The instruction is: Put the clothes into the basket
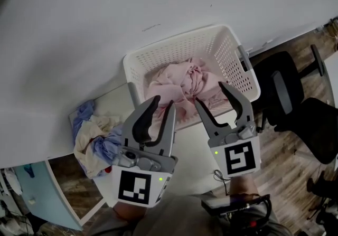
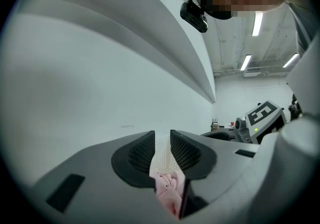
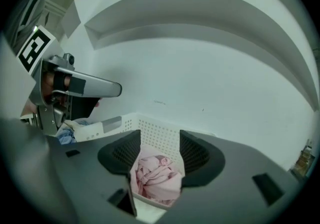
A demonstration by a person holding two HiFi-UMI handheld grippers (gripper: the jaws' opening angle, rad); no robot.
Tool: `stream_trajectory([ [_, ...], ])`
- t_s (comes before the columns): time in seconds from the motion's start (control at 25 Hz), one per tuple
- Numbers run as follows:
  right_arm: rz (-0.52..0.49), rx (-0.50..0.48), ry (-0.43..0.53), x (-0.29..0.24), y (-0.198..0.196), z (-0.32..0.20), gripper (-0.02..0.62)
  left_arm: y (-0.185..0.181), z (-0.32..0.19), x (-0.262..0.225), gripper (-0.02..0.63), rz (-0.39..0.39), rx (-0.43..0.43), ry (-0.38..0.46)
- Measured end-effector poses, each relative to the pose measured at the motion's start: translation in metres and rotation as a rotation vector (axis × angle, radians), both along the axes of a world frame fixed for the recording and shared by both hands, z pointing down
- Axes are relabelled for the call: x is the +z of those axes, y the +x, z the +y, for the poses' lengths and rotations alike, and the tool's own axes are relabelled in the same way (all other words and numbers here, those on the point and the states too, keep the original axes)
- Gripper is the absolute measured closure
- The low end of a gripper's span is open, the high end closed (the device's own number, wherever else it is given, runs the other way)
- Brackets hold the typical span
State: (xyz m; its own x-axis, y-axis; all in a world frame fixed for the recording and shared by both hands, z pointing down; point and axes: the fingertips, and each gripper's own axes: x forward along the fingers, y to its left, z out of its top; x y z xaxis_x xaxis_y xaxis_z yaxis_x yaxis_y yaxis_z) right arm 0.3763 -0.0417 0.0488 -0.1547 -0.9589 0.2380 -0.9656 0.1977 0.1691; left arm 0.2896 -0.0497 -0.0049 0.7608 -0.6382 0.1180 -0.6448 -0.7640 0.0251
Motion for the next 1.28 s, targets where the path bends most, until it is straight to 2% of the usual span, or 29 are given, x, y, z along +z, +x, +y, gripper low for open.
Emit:
stream_trajectory([
  [0.2, -0.009, -0.048, 0.117, -0.032, -0.024, 0.022, 0.456, -0.007, 0.025, -0.02, 0.543, 0.028, -0.004, 0.039],
  [0.4, -0.041, -0.112, 0.185, -0.063, -0.052, 0.052, 0.571, -0.029, 0.054, -0.046, 0.566, 0.063, -0.039, 0.097],
  [0.6, -0.057, -0.15, 0.234, -0.08, -0.08, 0.081, 0.58, -0.053, 0.087, -0.066, 0.584, 0.08, -0.077, 0.162],
  [0.88, -0.116, -0.263, 0.234, -0.093, -0.135, 0.116, 0.58, -0.093, 0.135, -0.092, 0.598, 0.08, -0.114, 0.236],
  [1.0, -0.107, -0.333, 0.245, -0.106, -0.165, 0.121, 0.58, -0.124, 0.142, -0.105, 0.597, 0.092, -0.191, 0.259],
  [1.28, -0.135, -0.577, 0.225, -0.116, -0.27, 0.122, 0.58, -0.241, 0.156, -0.119, 0.597, 0.081, -0.493, 0.319],
])
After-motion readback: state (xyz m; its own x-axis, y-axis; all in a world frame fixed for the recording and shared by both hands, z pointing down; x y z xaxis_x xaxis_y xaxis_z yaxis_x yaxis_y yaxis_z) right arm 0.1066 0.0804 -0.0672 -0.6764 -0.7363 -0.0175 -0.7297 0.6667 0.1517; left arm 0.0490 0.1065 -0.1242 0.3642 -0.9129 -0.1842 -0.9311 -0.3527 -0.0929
